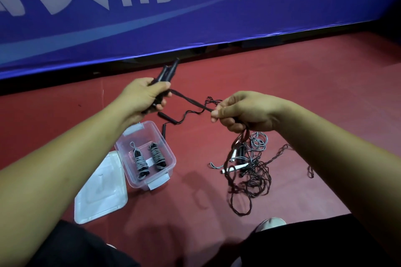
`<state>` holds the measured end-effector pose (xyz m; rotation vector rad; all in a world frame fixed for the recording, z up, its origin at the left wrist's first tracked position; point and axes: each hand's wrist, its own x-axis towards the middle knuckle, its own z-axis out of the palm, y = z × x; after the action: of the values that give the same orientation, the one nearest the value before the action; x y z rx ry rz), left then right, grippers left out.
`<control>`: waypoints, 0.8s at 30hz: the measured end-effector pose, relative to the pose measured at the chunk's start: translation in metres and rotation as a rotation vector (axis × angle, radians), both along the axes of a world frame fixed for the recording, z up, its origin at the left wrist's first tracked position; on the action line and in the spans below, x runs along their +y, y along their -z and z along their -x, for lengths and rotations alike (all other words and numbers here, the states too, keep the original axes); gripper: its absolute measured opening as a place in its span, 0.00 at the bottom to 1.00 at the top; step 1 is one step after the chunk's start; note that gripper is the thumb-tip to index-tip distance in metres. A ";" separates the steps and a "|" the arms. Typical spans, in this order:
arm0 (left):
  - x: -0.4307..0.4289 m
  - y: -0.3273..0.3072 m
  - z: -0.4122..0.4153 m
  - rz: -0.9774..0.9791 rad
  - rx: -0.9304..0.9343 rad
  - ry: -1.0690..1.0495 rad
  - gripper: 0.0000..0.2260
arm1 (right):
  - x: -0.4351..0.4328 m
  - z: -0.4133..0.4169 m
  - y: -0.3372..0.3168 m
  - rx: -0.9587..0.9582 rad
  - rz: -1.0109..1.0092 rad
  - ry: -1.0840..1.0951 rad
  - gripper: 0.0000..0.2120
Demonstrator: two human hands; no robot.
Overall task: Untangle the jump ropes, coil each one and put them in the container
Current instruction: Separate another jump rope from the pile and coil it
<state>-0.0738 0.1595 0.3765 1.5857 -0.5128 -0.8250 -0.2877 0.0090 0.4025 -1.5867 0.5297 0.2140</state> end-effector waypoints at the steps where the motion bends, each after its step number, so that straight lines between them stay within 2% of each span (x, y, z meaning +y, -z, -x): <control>1: 0.000 0.005 -0.002 -0.033 -0.043 0.033 0.06 | 0.000 0.001 0.001 0.008 0.006 0.005 0.08; 5: 0.002 0.008 -0.006 -0.062 -0.093 0.062 0.09 | 0.000 0.005 -0.007 -0.013 -0.006 0.010 0.11; 8: 0.001 0.008 -0.004 -0.097 -0.232 0.077 0.14 | 0.006 0.007 -0.022 -0.062 0.097 -0.018 0.10; 10: 0.002 0.008 -0.003 -0.156 -0.442 0.119 0.14 | 0.013 0.008 -0.029 -0.091 0.228 -0.054 0.10; 13: 0.005 0.010 0.000 -0.284 -0.869 0.231 0.13 | 0.019 0.010 -0.034 -0.091 0.435 -0.085 0.11; 15: 0.006 0.010 0.007 -0.337 -1.010 0.325 0.10 | 0.020 0.010 -0.038 -0.088 0.559 -0.092 0.09; 17: 0.006 0.011 0.015 -0.404 -1.085 0.412 0.09 | 0.021 0.009 -0.041 -0.105 0.638 -0.097 0.07; 21: 0.003 0.014 0.030 -0.507 -1.126 0.554 0.21 | 0.021 0.007 -0.039 -0.206 0.653 -0.085 0.09; 24: 0.001 0.014 0.044 -0.527 -1.149 0.612 0.23 | 0.017 0.006 -0.036 -0.278 0.677 -0.037 0.08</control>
<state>-0.1176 0.1606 0.3625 2.3783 -1.7743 -0.3967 -0.2940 0.0263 0.4388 -2.2400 0.3691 -0.1826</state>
